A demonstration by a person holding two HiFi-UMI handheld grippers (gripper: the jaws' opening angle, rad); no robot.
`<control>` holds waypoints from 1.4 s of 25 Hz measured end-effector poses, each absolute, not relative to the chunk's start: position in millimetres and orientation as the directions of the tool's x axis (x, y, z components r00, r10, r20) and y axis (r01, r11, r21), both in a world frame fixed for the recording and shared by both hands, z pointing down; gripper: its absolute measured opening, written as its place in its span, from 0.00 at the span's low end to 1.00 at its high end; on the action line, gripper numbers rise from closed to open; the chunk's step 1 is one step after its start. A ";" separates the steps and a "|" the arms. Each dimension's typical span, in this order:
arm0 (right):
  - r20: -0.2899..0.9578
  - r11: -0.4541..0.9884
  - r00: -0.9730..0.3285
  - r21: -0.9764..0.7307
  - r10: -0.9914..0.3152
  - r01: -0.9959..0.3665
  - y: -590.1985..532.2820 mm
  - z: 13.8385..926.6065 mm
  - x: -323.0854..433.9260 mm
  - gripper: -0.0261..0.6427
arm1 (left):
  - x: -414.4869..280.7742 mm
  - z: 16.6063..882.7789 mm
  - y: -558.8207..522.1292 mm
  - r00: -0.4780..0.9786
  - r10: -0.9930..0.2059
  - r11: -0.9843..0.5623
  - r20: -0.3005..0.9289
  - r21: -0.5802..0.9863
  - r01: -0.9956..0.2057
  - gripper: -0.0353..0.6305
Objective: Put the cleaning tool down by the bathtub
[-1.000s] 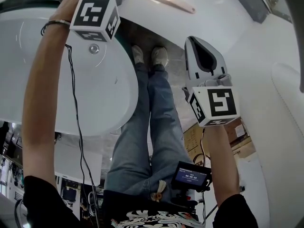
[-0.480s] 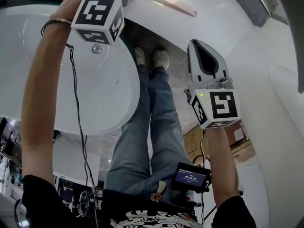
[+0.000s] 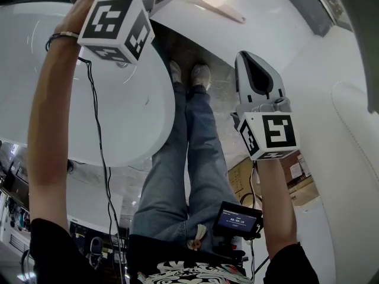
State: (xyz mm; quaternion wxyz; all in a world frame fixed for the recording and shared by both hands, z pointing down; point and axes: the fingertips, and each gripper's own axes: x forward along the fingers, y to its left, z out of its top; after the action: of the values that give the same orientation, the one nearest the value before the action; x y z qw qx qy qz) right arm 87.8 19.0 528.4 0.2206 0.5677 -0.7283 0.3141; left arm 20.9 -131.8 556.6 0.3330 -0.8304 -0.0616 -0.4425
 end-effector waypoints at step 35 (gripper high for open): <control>0.468 0.310 -0.292 -0.040 -0.834 -0.950 9.8 294.7 68.0 0.08 | -88.1 270.3 -56.6 0.665 -0.691 -0.696 0.283 -0.013 -0.718 0.08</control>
State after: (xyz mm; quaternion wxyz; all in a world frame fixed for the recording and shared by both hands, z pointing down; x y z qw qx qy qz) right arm 68.0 9.8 294.7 0.1839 0.5660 -0.7881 0.1575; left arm -88.1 -56.6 270.3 -0.0498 -0.9111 0.3865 -0.1341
